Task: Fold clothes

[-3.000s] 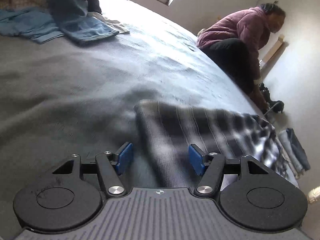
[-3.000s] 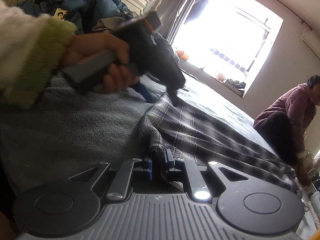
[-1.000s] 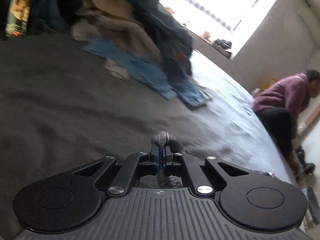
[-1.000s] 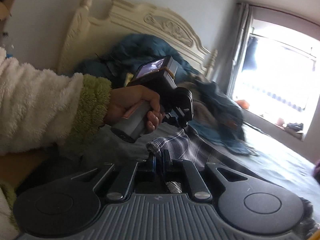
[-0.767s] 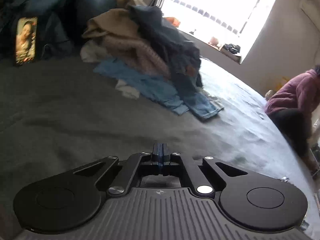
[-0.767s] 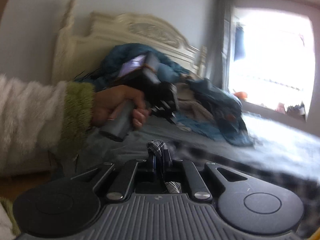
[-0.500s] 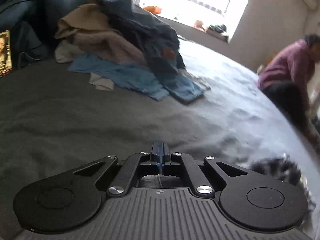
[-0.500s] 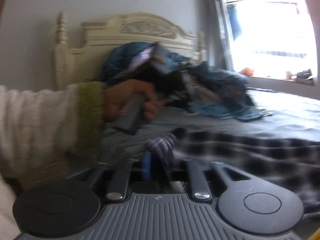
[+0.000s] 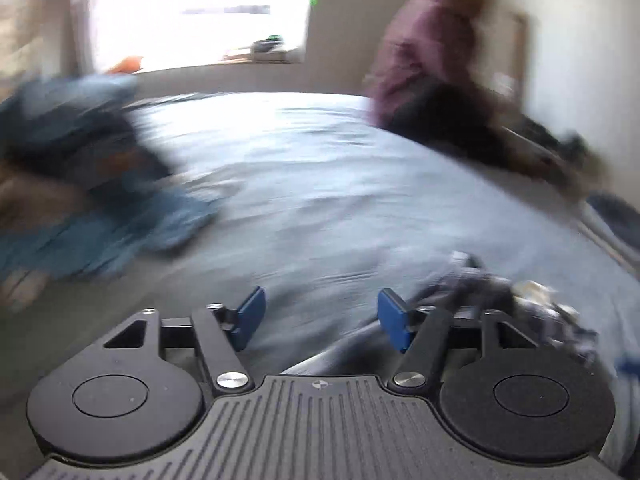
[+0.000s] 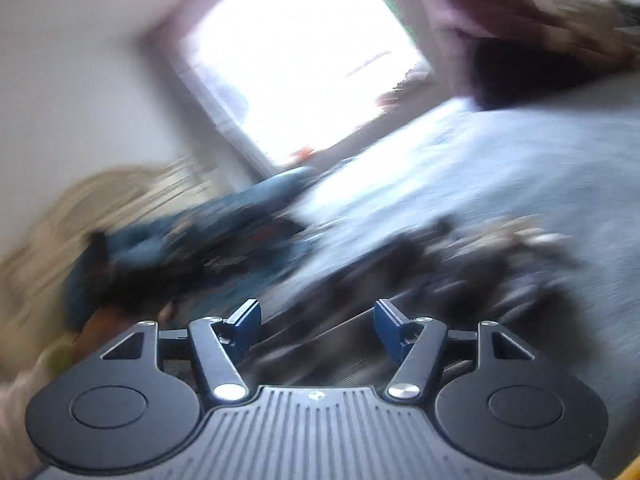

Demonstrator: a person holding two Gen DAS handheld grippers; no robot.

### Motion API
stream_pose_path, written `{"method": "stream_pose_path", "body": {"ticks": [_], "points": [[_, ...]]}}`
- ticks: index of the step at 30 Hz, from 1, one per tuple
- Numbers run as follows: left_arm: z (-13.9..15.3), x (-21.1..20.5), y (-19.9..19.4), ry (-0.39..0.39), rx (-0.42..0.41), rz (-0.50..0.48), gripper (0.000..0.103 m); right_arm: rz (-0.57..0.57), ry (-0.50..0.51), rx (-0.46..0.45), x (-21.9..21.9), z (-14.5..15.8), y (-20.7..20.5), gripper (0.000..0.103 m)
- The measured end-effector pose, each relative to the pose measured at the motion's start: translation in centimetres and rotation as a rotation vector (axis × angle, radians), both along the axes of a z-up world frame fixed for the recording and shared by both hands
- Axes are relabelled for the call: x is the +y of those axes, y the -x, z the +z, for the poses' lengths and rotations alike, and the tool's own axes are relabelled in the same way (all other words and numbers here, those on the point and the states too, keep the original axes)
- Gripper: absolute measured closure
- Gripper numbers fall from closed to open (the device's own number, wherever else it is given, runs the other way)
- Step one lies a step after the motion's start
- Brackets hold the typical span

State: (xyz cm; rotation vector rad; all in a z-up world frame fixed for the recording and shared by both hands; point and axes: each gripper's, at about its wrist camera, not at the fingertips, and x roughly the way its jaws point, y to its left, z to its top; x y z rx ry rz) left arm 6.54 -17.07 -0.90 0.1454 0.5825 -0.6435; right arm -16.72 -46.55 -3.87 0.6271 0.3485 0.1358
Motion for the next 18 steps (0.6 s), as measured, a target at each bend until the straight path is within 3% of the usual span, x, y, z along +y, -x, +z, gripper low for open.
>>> {"method": "stream_pose_path", "body": {"ticks": [4, 8, 14, 18], "points": [[-2.7, -7.8, -1.5, -0.082, -0.014, -0.179, 0.029, -0.116, -0.043, 0.104, -3.5, -1.2, -2.9, 0.037], [-5.3, -11.9, -2.6, -0.143, -0.017, -0.289, 0.03, -0.146, -0.075, 0.204, -4.3, -3.2, -5.3, 0.038], [-6.8, -12.1, -2.8, -0.115, -0.017, -0.38, 0.03, -0.145, -0.021, 0.315, -3.6, -4.6, -8.3, 0.043], [-6.6, -11.4, -2.5, -0.086, -0.023, -0.416, 0.031, -0.133, 0.002, 0.328, -3.9, -4.6, -9.6, 0.052]]}}
